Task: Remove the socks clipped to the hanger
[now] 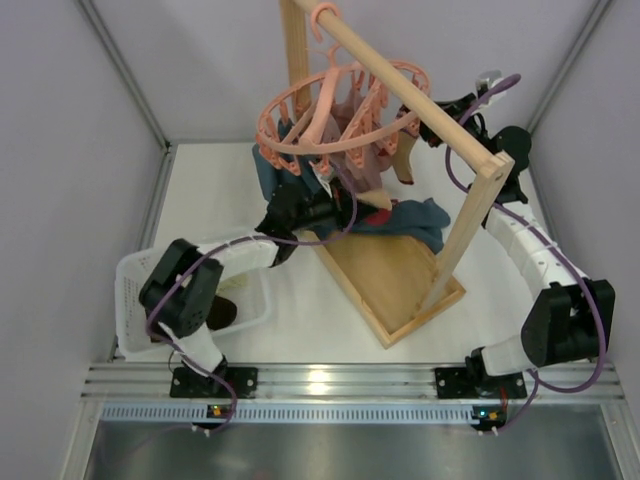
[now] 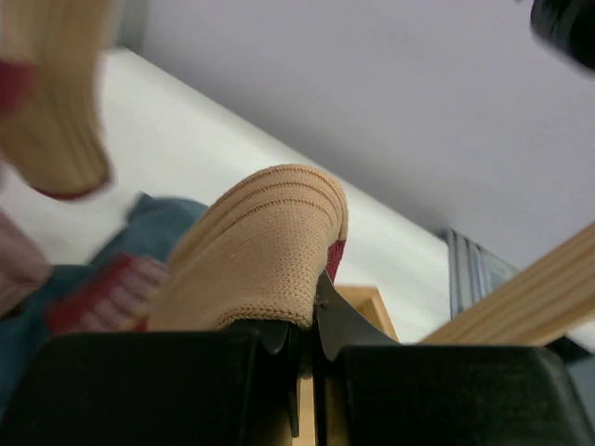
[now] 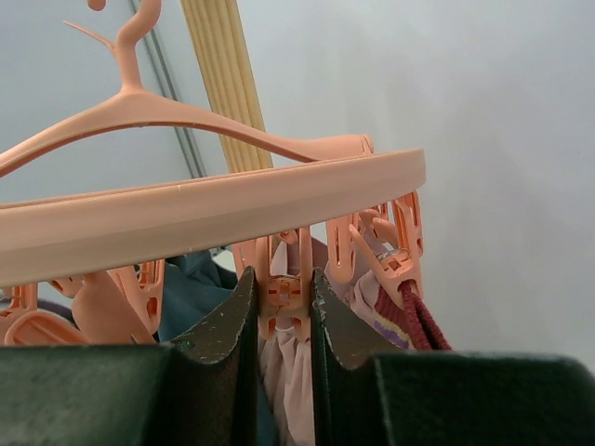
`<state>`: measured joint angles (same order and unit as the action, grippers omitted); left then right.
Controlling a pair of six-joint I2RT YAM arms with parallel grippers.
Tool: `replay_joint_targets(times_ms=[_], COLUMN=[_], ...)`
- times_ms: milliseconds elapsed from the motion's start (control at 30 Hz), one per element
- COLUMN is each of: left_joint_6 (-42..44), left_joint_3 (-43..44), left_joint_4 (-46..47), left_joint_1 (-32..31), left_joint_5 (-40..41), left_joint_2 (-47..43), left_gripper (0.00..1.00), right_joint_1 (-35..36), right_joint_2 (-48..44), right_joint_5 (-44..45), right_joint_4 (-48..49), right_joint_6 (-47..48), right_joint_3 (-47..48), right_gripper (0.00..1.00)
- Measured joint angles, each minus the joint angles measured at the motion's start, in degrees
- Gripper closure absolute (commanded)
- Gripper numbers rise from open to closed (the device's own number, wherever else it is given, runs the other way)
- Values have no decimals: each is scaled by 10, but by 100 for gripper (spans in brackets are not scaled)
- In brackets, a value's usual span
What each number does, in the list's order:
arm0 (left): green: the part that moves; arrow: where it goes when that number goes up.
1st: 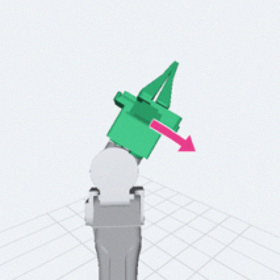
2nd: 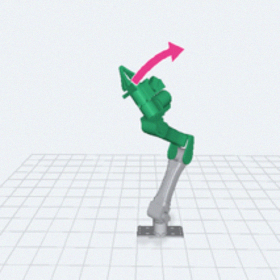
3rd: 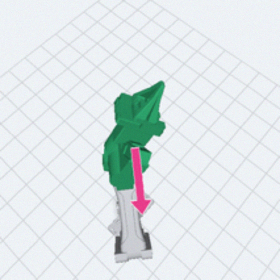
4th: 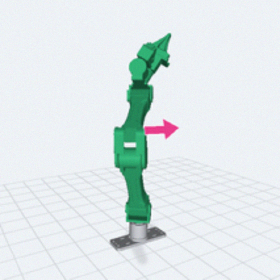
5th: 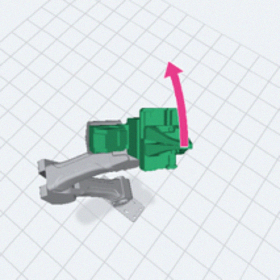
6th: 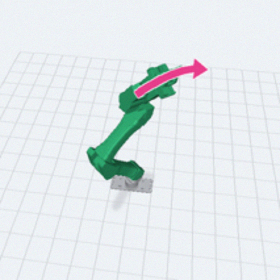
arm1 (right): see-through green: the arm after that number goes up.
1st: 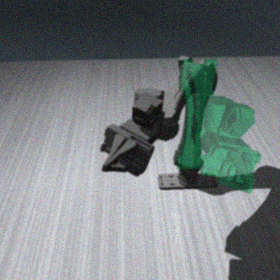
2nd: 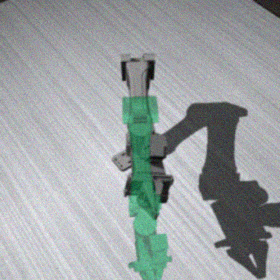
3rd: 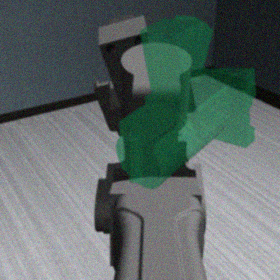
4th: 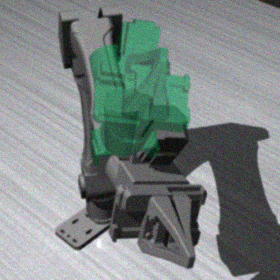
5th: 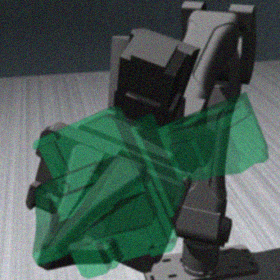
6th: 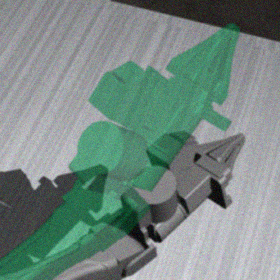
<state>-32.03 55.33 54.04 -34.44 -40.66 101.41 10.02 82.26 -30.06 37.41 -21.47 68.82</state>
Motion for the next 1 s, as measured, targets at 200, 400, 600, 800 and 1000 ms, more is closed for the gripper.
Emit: replay_joint_targets(times_ms=[200, 400, 600, 800, 1000], left_joint_6=[21, 20, 31, 14, -21], left_joint_3=[-77, -131, -124, -144, -197], left_joint_4=[-177, -383, -539, -639, -720], left_joint_1=[-14, -12, -10, -9, -9], left_joint_5=[260, 479, 638, 727, 764], left_joint_2=[-263, -444, -614, -709, -761], left_gripper=[100, 100, 100, 100, 46], right_joint_1=[4, 8, 7, 7, 7], right_joint_2=[0, 0, 0, 0, 0], right_joint_5=[-7, -7, 0, 0, -1], right_joint_4=[-12, -28, -27, -27, -27], right_joint_6=[-1, -3, -7, -7, -8], right_joint_3=[7, 7, 11, 11, 11], right_gripper=[100, 99, 100, 100, 99])
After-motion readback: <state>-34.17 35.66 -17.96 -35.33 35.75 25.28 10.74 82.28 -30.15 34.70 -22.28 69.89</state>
